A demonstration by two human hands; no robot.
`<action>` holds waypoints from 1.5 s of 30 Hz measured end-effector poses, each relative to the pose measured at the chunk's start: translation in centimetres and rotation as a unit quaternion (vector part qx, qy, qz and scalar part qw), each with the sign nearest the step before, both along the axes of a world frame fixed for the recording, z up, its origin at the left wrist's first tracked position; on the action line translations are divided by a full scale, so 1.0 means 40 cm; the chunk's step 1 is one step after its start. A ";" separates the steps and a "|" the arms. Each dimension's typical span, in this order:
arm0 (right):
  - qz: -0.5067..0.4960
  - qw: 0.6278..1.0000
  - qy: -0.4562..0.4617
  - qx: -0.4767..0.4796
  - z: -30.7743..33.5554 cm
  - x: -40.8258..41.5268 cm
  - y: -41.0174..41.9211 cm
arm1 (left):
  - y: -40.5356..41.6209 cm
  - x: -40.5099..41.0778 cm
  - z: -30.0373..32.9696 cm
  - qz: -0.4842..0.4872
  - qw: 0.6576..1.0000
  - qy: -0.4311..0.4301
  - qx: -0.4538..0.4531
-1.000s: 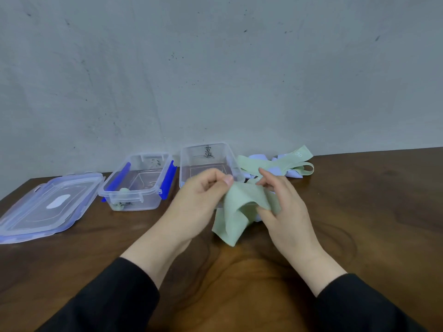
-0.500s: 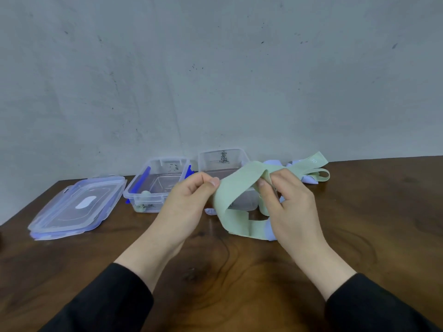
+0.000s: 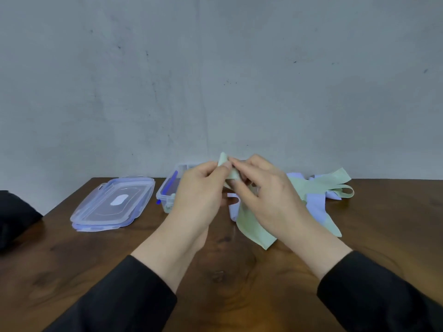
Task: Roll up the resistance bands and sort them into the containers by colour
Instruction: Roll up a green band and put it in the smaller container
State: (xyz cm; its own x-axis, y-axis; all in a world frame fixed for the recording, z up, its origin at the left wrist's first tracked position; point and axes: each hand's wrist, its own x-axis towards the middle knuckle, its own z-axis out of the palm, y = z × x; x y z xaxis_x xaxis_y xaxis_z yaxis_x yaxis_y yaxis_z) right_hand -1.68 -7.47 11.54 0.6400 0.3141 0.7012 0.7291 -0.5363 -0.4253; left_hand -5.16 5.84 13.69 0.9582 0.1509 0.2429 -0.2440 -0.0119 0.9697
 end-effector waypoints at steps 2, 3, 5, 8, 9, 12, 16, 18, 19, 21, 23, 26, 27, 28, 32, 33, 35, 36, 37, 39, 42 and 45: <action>0.031 0.999 0.028 0.008 -0.017 -0.003 -0.006 | 0.033 0.002 0.013 0.024 1.000 0.003 0.012; 0.038 0.997 0.060 0.043 -0.027 -0.002 -0.010 | 0.049 0.003 0.025 0.024 0.999 -0.001 0.029; 0.037 0.986 0.131 0.094 -0.048 0.007 -0.014 | 0.076 0.002 0.058 0.016 0.998 -0.023 0.061; 0.067 0.956 0.268 0.101 -0.078 0.019 -0.014 | 0.105 0.004 0.112 0.006 0.993 -0.070 0.092; 0.080 0.945 0.301 0.101 -0.087 0.020 -0.010 | 0.112 0.006 0.128 0.001 0.993 -0.081 0.091; 0.074 0.932 0.335 0.114 -0.121 0.007 0.011 | 0.131 0.025 0.173 -0.012 0.989 -0.115 0.087; 0.090 0.892 0.411 0.167 -0.153 -0.042 0.049 | 0.172 0.089 0.210 0.054 0.972 -0.168 0.159; 0.104 0.855 0.463 0.207 -0.171 -0.066 0.061 | 0.190 0.125 0.211 0.087 0.950 -0.174 0.243; 0.107 0.843 0.481 0.216 -0.178 -0.077 0.064 | 0.196 0.141 0.206 0.100 0.932 -0.170 0.304; 0.102 0.829 0.509 0.207 -0.190 -0.094 0.063 | 0.195 0.165 0.181 0.120 0.887 -0.156 0.417; 0.096 0.821 0.533 0.182 -0.194 -0.105 0.055 | 0.188 0.188 0.141 0.108 0.874 -0.131 0.456; 0.064 0.818 0.558 0.121 -0.190 -0.114 0.041 | 0.174 0.236 0.054 0.083 0.875 -0.095 0.467; 0.045 0.823 0.560 0.090 -0.192 -0.113 0.039 | 0.170 0.253 0.024 0.073 0.877 -0.078 0.468; 0.014 0.833 0.551 0.041 -0.194 -0.111 0.038 | 0.164 0.266 -0.002 0.060 0.882 -0.058 0.465; -0.163 0.887 0.394 -0.177 -0.217 -0.087 0.024 | 0.157 0.263 -0.116 0.047 0.875 -0.009 0.481; -0.177 0.899 0.357 -0.179 -0.225 -0.081 0.016 | 0.161 0.239 -0.146 0.064 0.874 -0.020 0.481; -0.160 0.923 0.305 -0.171 -0.238 -0.076 0.003 | 0.173 0.168 -0.208 0.064 0.879 -0.035 0.471; -0.143 0.929 0.293 -0.177 -0.246 -0.074 0.000 | 0.181 0.129 -0.237 0.051 0.875 -0.033 0.480; -0.125 0.931 0.286 -0.191 -0.253 -0.073 -0.001 | 0.191 0.094 -0.265 0.035 0.868 -0.025 0.495; -0.095 0.929 0.291 -0.206 -0.258 -0.079 0.003 | 0.206 0.042 -0.309 -0.010 0.856 -0.012 0.517; -0.064 0.929 0.304 -0.199 -0.258 -0.093 0.011 | 0.206 0.010 -0.342 -0.108 0.825 0.000 0.554; -0.060 0.933 0.305 -0.183 -0.261 -0.099 0.012 | 0.210 0.010 -0.348 -0.124 0.826 0.004 0.550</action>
